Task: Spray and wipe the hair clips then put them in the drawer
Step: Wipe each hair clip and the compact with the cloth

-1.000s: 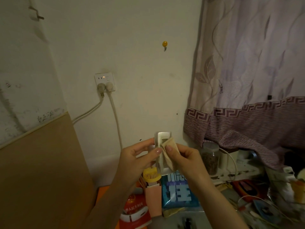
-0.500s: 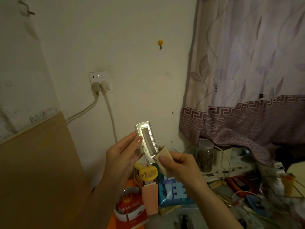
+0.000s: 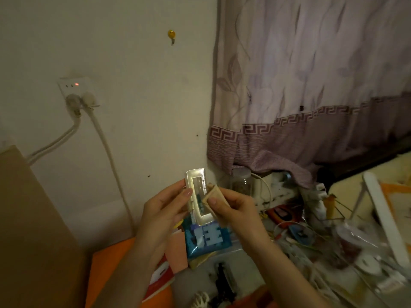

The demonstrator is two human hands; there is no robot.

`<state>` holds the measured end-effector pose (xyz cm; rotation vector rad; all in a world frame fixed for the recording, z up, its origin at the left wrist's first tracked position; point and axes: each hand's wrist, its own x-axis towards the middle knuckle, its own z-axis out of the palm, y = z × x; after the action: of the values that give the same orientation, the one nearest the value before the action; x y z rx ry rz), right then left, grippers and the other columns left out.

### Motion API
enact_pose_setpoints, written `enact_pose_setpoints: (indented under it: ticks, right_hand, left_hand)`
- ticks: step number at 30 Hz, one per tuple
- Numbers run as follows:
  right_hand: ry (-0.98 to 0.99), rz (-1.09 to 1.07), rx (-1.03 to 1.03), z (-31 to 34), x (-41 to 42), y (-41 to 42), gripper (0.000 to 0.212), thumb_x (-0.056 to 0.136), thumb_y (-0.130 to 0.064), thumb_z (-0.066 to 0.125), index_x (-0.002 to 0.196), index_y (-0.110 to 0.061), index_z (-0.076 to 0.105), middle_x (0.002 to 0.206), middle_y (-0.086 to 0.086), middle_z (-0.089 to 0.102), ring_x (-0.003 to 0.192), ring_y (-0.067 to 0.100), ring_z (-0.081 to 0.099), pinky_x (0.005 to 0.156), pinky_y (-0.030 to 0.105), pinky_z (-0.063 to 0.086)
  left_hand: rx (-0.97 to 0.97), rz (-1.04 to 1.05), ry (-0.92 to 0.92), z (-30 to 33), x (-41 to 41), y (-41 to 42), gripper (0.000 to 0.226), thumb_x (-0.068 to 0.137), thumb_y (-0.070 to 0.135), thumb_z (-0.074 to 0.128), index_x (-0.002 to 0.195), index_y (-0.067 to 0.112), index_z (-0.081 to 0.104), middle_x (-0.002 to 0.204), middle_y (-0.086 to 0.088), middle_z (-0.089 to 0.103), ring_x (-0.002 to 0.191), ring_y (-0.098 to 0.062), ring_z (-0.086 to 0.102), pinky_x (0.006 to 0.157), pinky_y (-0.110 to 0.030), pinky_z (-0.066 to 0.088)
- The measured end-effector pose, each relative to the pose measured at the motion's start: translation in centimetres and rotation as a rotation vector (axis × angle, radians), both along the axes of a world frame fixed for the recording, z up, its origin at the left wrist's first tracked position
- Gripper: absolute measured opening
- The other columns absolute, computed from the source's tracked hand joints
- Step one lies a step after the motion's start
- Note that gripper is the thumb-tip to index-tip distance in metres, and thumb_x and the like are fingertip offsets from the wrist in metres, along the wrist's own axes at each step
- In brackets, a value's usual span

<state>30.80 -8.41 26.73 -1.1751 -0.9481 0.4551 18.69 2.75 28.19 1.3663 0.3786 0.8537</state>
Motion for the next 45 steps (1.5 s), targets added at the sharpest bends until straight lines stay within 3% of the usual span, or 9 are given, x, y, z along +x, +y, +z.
enact_pose_setpoints:
  ticks: [4,9,16,21,26,31,37,41,45]
  right_hand:
    - [0.017,-0.091,-0.019,-2.8,1.0,-2.1,0.017,0.091,-0.006,0.059,0.097,0.005,0.070,0.074,0.024,0.063,0.065,0.016,0.056,0.056,0.020,0.044]
    - [0.140,-0.204,-0.078,-6.9,2.5,-5.0,0.013,0.090,-0.004,0.061,0.092,-0.007,0.074,0.064,-0.007,0.067,0.056,0.001,0.057,0.051,0.013,0.042]
    - [0.294,-0.320,-0.157,-12.0,5.6,-8.2,0.013,0.089,-0.007,0.062,0.092,-0.008,0.074,0.082,0.011,0.069,0.077,0.023,0.060,0.069,0.037,0.044]
    - [0.333,-0.359,-0.227,-14.7,9.1,-9.9,0.014,0.089,-0.006,0.062,0.095,-0.009,0.074,0.080,0.003,0.072,0.071,0.013,0.063,0.063,0.026,0.046]
    - [0.386,-0.341,-0.332,-18.4,15.7,-12.1,0.015,0.089,-0.006,0.063,0.092,-0.014,0.075,0.080,0.002,0.074,0.070,0.011,0.067,0.060,0.022,0.050]
    - [0.308,-0.257,-0.496,-22.8,23.0,-15.0,0.012,0.088,-0.007,0.063,0.080,-0.004,0.072,0.067,0.003,0.063,0.061,0.011,0.055,0.058,0.027,0.040]
    - [0.304,-0.158,-0.672,-26.9,28.7,-17.3,0.030,0.090,-0.010,0.064,0.063,-0.022,0.065,0.054,-0.015,0.058,0.051,-0.005,0.051,0.052,0.010,0.039]
    - [0.366,-0.145,-0.785,-28.9,30.3,-17.9,0.029,0.089,-0.016,0.065,0.062,-0.009,0.060,0.054,-0.006,0.054,0.052,0.007,0.049,0.053,0.016,0.039]
    - [0.358,-0.159,-0.807,-30.5,31.5,-18.3,0.030,0.088,-0.019,0.067,0.080,0.009,0.064,0.072,0.026,0.061,0.061,0.033,0.052,0.064,0.033,0.040]
  left_hand:
    - [-0.065,-0.073,0.057,-2.6,2.2,-1.5,0.045,0.069,0.026,0.068,0.113,0.017,0.067,0.101,-0.005,0.074,0.090,-0.021,0.072,0.065,-0.023,0.057]
    - [-0.105,-0.143,0.179,-6.5,5.3,-3.4,0.045,0.067,0.030,0.070,0.112,0.021,0.068,0.103,-0.003,0.074,0.095,-0.019,0.071,0.081,-0.033,0.056]
    - [-0.024,-0.131,0.336,-11.7,10.3,-6.4,0.024,0.080,0.025,0.072,0.104,0.031,0.071,0.097,0.007,0.073,0.089,-0.008,0.069,0.066,-0.017,0.054]
    - [-0.093,-0.115,0.439,-14.3,14.2,-8.3,0.021,0.081,0.026,0.072,0.094,0.042,0.069,0.099,0.008,0.072,0.091,-0.009,0.068,0.072,-0.023,0.051]
    - [-0.224,-0.088,0.498,-18.1,20.3,-10.9,0.021,0.082,0.024,0.071,0.100,0.033,0.070,0.096,0.007,0.073,0.088,-0.010,0.069,0.072,-0.024,0.053]
    - [-0.379,-0.007,0.604,-22.8,25.8,-14.5,0.028,0.086,0.025,0.067,0.114,0.022,0.066,0.108,-0.004,0.070,0.098,-0.022,0.068,0.092,-0.043,0.053]
    - [-0.509,0.087,0.739,-27.8,29.4,-17.5,0.018,0.095,0.008,0.054,0.107,-0.002,0.063,0.111,-0.032,0.062,0.100,-0.041,0.061,0.096,-0.048,0.047]
    - [-0.587,0.117,0.778,-30.8,29.5,-18.7,0.026,0.093,0.010,0.058,0.118,0.007,0.063,0.105,-0.027,0.067,0.097,-0.038,0.065,0.087,-0.045,0.051]
    - [-0.637,0.147,0.850,-34.0,29.5,-19.2,0.020,0.089,0.021,0.065,0.109,0.022,0.067,0.085,-0.003,0.074,0.079,-0.017,0.071,0.064,-0.028,0.057]
